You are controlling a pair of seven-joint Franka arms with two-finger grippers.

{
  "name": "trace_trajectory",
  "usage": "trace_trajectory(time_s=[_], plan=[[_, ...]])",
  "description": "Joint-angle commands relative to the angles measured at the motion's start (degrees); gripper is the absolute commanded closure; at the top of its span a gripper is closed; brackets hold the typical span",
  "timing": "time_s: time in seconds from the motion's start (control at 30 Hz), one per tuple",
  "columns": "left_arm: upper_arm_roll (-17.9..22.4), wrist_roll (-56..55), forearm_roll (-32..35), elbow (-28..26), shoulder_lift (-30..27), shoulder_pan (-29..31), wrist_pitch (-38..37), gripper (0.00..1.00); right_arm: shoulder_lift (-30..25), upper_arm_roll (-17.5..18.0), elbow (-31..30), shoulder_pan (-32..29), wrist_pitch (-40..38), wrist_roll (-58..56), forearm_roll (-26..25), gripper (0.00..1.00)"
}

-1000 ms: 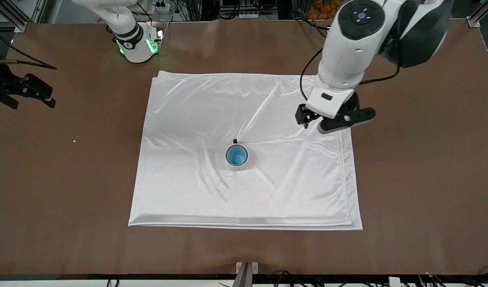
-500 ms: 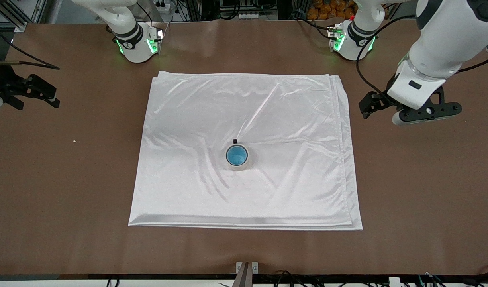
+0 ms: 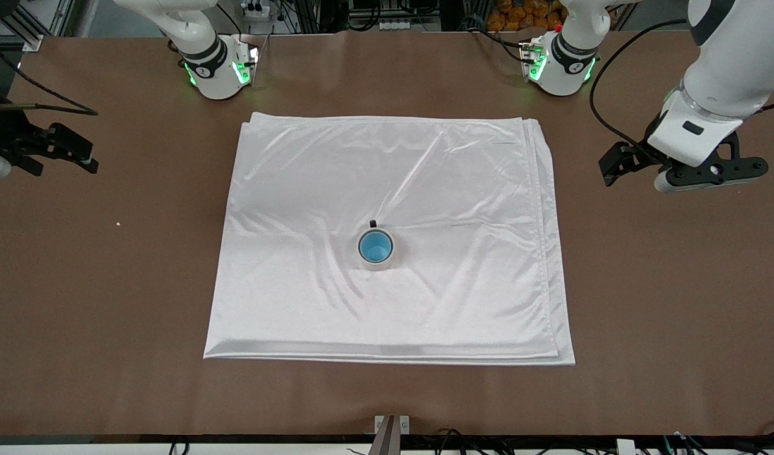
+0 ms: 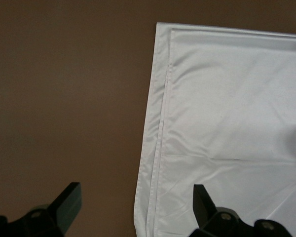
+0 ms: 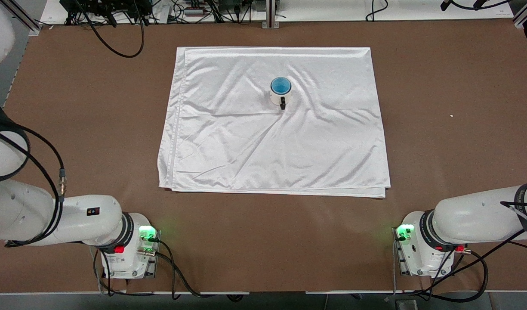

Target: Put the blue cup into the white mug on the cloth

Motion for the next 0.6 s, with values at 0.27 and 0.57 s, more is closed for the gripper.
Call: trace_trajectory(time_s=[0.27,0.57], plan=[[0.3,1.7,-2.9,-2.8,-3.0,2.1,2.2,0.0,-1.5,-2.8,-1.0,1.3,-0.2,-0.3,0.3,0.0],[0.3,2.7,-5.7,-2.8,-2.9,4.2,3.1,0.0,-1.5,-7.3,-0.9,3.7,-0.2,-3.5,0.2,0.0]])
